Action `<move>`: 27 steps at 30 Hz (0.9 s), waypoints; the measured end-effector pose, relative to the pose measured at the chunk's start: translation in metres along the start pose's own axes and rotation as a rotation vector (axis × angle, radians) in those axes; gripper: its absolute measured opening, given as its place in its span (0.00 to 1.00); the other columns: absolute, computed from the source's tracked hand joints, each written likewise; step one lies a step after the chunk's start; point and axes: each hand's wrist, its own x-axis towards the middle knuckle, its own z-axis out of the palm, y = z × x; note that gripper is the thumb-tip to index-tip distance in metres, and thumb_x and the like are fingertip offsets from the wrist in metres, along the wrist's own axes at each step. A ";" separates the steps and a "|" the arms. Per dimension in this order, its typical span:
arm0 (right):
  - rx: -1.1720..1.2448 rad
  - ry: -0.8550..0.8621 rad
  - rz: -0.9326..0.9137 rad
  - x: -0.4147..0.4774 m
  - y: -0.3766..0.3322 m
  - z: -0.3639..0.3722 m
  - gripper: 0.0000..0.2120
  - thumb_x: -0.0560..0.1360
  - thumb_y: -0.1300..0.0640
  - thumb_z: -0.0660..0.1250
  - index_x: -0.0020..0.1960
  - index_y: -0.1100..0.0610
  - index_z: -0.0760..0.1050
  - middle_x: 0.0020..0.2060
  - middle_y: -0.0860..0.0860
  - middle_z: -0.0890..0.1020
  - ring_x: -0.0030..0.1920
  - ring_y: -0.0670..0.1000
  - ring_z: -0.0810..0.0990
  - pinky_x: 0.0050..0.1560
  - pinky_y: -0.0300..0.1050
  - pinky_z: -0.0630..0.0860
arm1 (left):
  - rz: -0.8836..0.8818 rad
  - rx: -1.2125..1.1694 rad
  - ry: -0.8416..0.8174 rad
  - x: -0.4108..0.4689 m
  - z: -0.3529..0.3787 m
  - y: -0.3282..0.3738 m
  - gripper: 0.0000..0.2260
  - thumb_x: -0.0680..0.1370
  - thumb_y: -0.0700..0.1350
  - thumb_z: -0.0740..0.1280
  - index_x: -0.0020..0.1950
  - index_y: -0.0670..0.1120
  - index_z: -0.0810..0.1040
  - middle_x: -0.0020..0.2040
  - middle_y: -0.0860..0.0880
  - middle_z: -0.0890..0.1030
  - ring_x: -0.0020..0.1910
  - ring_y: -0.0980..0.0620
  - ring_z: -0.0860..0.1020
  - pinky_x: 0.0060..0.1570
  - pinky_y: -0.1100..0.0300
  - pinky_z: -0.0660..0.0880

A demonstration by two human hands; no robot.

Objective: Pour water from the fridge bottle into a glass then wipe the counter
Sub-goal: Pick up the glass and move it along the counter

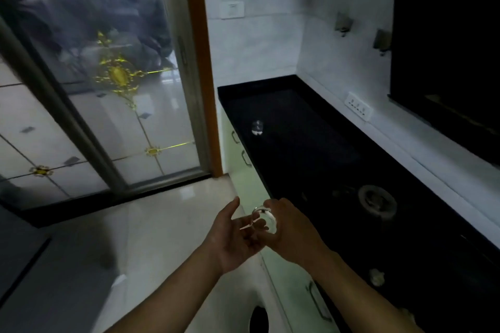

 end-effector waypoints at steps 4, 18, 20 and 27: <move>-0.009 -0.039 -0.029 0.082 0.007 -0.007 0.23 0.72 0.43 0.71 0.62 0.49 0.70 0.54 0.47 0.73 0.50 0.49 0.76 0.49 0.43 0.75 | 0.009 -0.021 0.018 0.050 0.011 0.059 0.29 0.77 0.62 0.65 0.64 0.37 0.78 0.51 0.39 0.81 0.39 0.43 0.79 0.51 0.50 0.77; -0.031 -0.057 0.136 0.306 0.056 0.010 0.17 0.71 0.42 0.70 0.53 0.47 0.70 0.48 0.45 0.72 0.43 0.46 0.76 0.42 0.47 0.79 | -0.062 0.081 0.034 0.217 0.037 0.226 0.29 0.80 0.62 0.61 0.61 0.36 0.77 0.52 0.39 0.82 0.48 0.42 0.80 0.45 0.51 0.76; -0.031 -0.034 0.190 0.332 0.059 0.016 0.18 0.71 0.41 0.70 0.54 0.47 0.70 0.49 0.45 0.72 0.44 0.46 0.77 0.43 0.46 0.79 | -0.093 0.135 0.022 0.245 0.033 0.249 0.31 0.80 0.63 0.60 0.64 0.35 0.76 0.55 0.38 0.82 0.51 0.41 0.81 0.44 0.51 0.77; -0.024 0.015 0.356 0.401 0.076 0.044 0.23 0.72 0.37 0.70 0.59 0.49 0.69 0.52 0.46 0.72 0.46 0.48 0.76 0.43 0.43 0.75 | -0.209 0.222 0.006 0.332 0.024 0.302 0.34 0.81 0.66 0.56 0.67 0.36 0.76 0.62 0.34 0.81 0.62 0.36 0.80 0.58 0.45 0.78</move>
